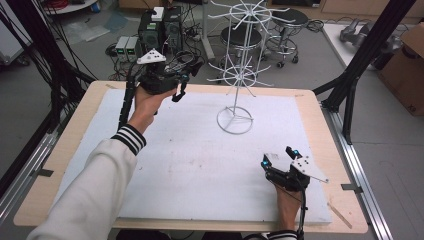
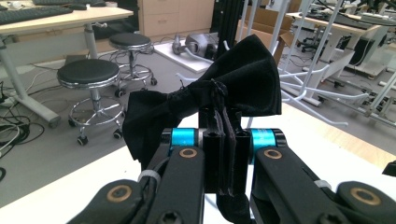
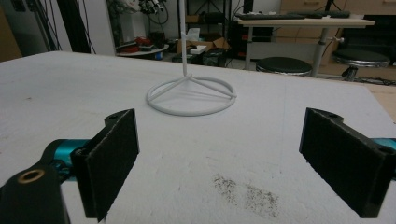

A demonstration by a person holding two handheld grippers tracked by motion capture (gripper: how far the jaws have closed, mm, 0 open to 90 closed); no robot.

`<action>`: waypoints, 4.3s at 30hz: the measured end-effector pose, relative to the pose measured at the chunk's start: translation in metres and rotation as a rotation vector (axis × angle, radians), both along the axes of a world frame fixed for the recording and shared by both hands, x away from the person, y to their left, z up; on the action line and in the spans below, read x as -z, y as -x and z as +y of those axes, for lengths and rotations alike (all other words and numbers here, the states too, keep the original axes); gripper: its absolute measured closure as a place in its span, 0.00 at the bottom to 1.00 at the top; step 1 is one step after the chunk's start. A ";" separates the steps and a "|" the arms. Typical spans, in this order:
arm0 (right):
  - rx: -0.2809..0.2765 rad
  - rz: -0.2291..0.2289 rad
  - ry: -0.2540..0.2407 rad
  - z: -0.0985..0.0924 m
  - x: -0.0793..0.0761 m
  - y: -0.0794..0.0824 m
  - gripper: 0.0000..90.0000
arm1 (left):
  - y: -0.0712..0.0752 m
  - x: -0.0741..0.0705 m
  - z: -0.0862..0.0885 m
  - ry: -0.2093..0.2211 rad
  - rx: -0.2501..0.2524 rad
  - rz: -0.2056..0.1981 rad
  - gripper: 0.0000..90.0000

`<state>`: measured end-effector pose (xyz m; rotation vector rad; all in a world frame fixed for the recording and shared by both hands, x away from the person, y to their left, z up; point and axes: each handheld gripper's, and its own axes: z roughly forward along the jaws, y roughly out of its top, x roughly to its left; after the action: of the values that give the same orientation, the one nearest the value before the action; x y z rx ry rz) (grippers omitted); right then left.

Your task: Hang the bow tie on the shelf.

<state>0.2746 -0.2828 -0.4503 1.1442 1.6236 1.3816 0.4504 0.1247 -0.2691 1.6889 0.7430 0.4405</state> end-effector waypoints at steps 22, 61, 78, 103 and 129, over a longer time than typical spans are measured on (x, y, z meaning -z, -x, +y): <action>-0.002 0.001 -0.002 -0.001 0.000 0.000 0.12 | -0.008 -0.001 -0.040 -0.055 0.050 -0.007 0.97; -0.001 -0.002 -0.007 -0.001 0.000 -0.001 0.12 | -0.010 0.022 -0.080 -0.129 0.142 0.019 0.97; -0.001 -0.002 -0.002 -0.001 0.000 -0.001 0.12 | -0.013 0.037 -0.075 -0.142 0.166 0.068 0.97; -0.006 -0.001 0.008 0.000 0.000 0.000 0.12 | 0.015 0.054 -0.004 -0.069 0.153 0.082 0.19; -0.002 0.000 0.021 0.002 0.000 0.000 0.12 | 0.126 0.152 0.190 0.081 -0.052 -0.119 0.18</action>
<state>0.2743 -0.2808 -0.4503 1.1309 1.6360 1.3621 0.3246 0.3145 -0.4209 1.5564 0.7094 0.5359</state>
